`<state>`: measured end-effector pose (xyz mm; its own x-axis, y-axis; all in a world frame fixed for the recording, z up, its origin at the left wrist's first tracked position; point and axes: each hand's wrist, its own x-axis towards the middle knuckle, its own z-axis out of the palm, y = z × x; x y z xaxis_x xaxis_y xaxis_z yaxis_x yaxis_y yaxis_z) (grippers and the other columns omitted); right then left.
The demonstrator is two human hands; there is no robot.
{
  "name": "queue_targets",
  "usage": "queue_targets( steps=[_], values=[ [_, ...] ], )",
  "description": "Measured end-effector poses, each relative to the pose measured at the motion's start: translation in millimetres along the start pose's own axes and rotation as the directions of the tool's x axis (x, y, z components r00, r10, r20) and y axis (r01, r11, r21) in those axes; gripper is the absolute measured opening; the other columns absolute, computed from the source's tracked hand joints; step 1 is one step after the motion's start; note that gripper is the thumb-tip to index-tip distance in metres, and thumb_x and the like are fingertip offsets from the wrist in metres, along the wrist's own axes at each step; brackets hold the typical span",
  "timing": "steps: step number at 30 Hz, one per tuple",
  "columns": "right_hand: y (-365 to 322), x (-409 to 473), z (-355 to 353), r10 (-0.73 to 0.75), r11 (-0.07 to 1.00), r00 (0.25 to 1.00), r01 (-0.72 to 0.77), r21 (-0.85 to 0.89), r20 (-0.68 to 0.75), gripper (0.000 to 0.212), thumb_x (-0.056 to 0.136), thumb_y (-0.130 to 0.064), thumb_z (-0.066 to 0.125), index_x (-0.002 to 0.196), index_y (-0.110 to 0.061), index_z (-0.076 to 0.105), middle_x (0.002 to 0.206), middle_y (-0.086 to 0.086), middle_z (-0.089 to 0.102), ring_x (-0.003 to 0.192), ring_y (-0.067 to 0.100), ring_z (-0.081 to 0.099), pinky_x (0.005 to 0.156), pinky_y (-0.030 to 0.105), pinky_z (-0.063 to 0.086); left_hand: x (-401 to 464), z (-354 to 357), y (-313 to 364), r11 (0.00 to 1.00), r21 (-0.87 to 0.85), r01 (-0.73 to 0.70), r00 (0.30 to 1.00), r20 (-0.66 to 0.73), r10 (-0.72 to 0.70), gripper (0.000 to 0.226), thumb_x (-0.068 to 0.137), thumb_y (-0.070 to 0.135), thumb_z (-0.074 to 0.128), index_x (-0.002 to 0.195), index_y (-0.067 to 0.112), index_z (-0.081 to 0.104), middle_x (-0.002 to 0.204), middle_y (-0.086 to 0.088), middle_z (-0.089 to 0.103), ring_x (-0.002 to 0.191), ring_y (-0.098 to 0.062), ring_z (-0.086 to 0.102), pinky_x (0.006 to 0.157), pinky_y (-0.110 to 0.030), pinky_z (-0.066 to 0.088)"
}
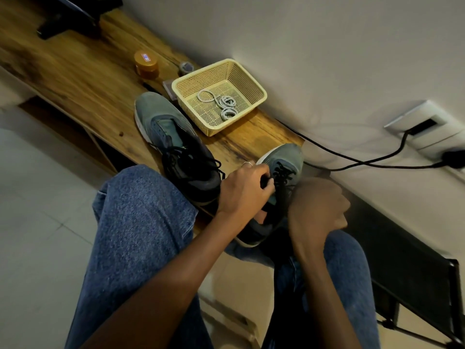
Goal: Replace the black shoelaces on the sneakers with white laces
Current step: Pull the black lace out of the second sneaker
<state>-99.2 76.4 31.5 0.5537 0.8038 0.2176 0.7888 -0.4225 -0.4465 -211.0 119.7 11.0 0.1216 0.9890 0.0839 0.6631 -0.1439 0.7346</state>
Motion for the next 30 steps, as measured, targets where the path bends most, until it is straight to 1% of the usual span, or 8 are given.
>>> queue_targets(
  steps=[3,6,11,15,17,20,25,30],
  values=[
    [-5.7,3.1,1.3,-0.187,0.97,0.966,0.21,-0.123,0.177,0.021,0.084,-0.026,0.066,0.105,-0.024,0.065,0.127,-0.001,0.049,0.126,0.025,0.027,0.097,0.045,0.02,-1.6,-0.1,0.5,1.0,0.019,-0.017,1.0,0.006,0.017,0.018,0.091,0.038,0.056,0.096,0.022,0.062,0.1,0.0,0.062,0.088,-0.021,0.062,0.064,-0.031,0.048],
    [-6.4,4.1,6.6,-0.203,0.952,0.95,0.248,-0.178,0.239,0.017,0.088,-0.028,0.064,0.102,-0.021,0.069,0.127,0.0,0.054,0.127,0.027,0.028,0.094,0.044,0.017,-2.5,-1.8,1.8,1.0,0.015,-0.003,1.0,0.002,0.003,0.019,0.091,0.039,0.056,0.098,0.023,0.063,0.101,0.0,0.062,0.09,-0.02,0.061,0.064,-0.03,0.046],
    [-3.5,3.7,7.3,-0.237,0.96,0.967,0.247,-0.13,0.089,0.006,0.085,-0.018,0.067,0.09,-0.02,0.07,0.114,-0.001,0.06,0.117,0.023,0.031,0.09,0.044,0.02,-2.6,-2.7,3.7,1.0,0.023,0.01,1.0,0.002,-0.01,0.018,0.09,0.039,0.057,0.096,0.023,0.064,0.1,0.0,0.063,0.088,-0.022,0.062,0.063,-0.03,0.046],
    [5.2,2.6,-1.9,-0.084,0.992,0.994,0.078,-0.095,-0.067,0.007,0.088,-0.022,0.063,0.091,-0.017,0.066,0.115,0.005,0.056,0.114,0.023,0.03,0.092,0.045,0.022,-1.9,-2.4,2.0,0.999,0.008,0.035,0.999,-0.013,-0.035,0.016,0.09,0.038,0.057,0.093,0.024,0.064,0.097,0.0,0.063,0.086,-0.022,0.062,0.065,-0.034,0.052],
    [6.4,1.3,-6.9,0.009,0.997,0.997,-0.015,-0.075,-0.076,0.009,0.089,-0.022,0.061,0.094,-0.016,0.065,0.119,0.006,0.053,0.117,0.026,0.031,0.095,0.045,0.022,-2.3,-1.9,2.9,0.999,0.002,0.037,0.999,-0.004,-0.037,0.016,0.089,0.038,0.057,0.093,0.024,0.063,0.097,0.001,0.062,0.086,-0.022,0.062,0.066,-0.034,0.052],
    [4.3,1.6,-8.5,0.02,0.996,0.999,-0.015,-0.093,0.049,0.012,0.089,-0.022,0.061,0.1,-0.018,0.064,0.124,0.004,0.049,0.121,0.027,0.031,0.098,0.046,0.022,-2.2,-0.8,2.3,0.999,-0.009,0.036,0.999,-0.01,-0.036,0.015,0.09,0.036,0.058,0.092,0.022,0.064,0.096,-0.001,0.062,0.086,-0.023,0.062,0.063,-0.033,0.049],
    [1.1,7.2,-6.5,-0.168,0.967,0.952,0.21,-0.146,0.258,0.022,0.085,-0.031,0.066,0.107,-0.03,0.068,0.13,-0.006,0.049,0.128,0.022,0.024,0.096,0.043,0.02,-2.3,0.3,1.5,1.0,0.016,-0.008,1.0,-0.016,0.008,0.017,0.09,0.037,0.057,0.093,0.021,0.063,0.096,0.0,0.063,0.086,-0.02,0.061,0.061,-0.03,0.045],
    [-5.5,5.4,1.9,-0.214,0.958,0.944,0.252,-0.135,0.25,0.012,0.088,-0.028,0.065,0.097,-0.024,0.071,0.123,-0.004,0.058,0.125,0.024,0.029,0.092,0.041,0.019,-1.5,-0.4,1.6,1.0,0.012,0.005,1.0,-0.023,-0.004,0.017,0.09,0.037,0.058,0.091,0.022,0.064,0.095,0.003,0.063,0.087,-0.019,0.061,0.058,-0.028,0.042]
  ],
)
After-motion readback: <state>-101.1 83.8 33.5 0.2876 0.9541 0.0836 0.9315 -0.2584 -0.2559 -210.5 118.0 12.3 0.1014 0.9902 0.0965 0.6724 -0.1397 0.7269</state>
